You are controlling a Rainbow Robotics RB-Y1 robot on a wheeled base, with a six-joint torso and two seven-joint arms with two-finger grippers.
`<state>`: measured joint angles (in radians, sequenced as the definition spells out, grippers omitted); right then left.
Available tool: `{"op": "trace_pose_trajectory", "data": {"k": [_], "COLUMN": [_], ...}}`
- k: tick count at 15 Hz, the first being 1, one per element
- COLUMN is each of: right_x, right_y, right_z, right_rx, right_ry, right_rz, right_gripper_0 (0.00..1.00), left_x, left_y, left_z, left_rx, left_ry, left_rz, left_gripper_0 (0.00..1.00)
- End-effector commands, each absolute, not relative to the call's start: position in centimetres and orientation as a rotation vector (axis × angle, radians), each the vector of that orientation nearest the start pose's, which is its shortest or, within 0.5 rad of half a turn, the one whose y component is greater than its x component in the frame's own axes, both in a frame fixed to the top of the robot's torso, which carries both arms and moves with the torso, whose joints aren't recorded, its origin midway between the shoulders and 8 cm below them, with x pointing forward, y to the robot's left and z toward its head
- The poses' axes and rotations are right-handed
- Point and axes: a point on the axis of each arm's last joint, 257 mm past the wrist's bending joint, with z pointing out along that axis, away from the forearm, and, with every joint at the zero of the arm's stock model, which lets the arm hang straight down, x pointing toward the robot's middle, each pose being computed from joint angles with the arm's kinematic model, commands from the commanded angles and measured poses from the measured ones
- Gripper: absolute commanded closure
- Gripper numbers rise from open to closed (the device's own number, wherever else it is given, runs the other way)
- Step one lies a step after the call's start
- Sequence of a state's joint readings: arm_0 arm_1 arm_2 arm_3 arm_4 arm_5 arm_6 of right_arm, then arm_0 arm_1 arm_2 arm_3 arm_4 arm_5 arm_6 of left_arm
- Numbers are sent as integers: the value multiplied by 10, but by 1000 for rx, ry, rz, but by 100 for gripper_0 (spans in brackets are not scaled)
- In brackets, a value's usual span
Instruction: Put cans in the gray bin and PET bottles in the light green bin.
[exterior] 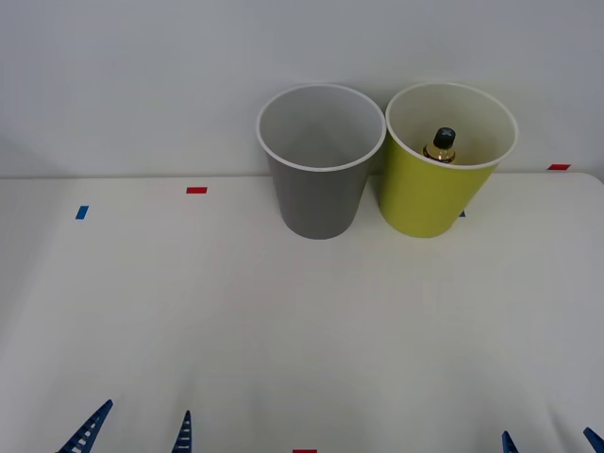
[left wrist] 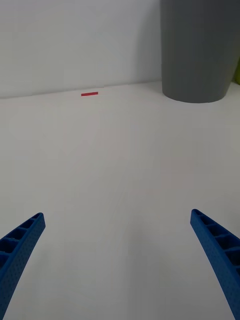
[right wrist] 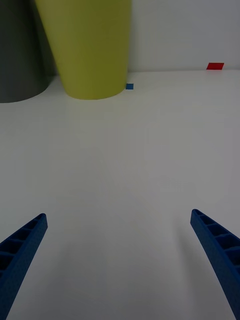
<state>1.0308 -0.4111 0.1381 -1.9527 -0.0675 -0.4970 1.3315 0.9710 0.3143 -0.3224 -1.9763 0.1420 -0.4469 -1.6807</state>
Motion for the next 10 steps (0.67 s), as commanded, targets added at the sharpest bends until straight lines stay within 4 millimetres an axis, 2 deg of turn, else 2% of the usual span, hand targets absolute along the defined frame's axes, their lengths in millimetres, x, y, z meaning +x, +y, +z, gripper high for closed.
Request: {"op": "trace_pose_trajectory", "data": {"k": [1,10], "right_x": [214,214], "right_y": [-303,-303], "right_z": [-301,-301], "right_rx": [-15,-15], "right_ry": [1751,1751], "right_rz": [54,54], "right_gripper_0": [0,0], "left_x": [229,229], "left_y": [228,229], "left_z": [-312,-311], "left_rx": [98,112], "left_ry": [1727,1722], "left_rz": [-13,0], "left_gripper_0": [0,0]}}
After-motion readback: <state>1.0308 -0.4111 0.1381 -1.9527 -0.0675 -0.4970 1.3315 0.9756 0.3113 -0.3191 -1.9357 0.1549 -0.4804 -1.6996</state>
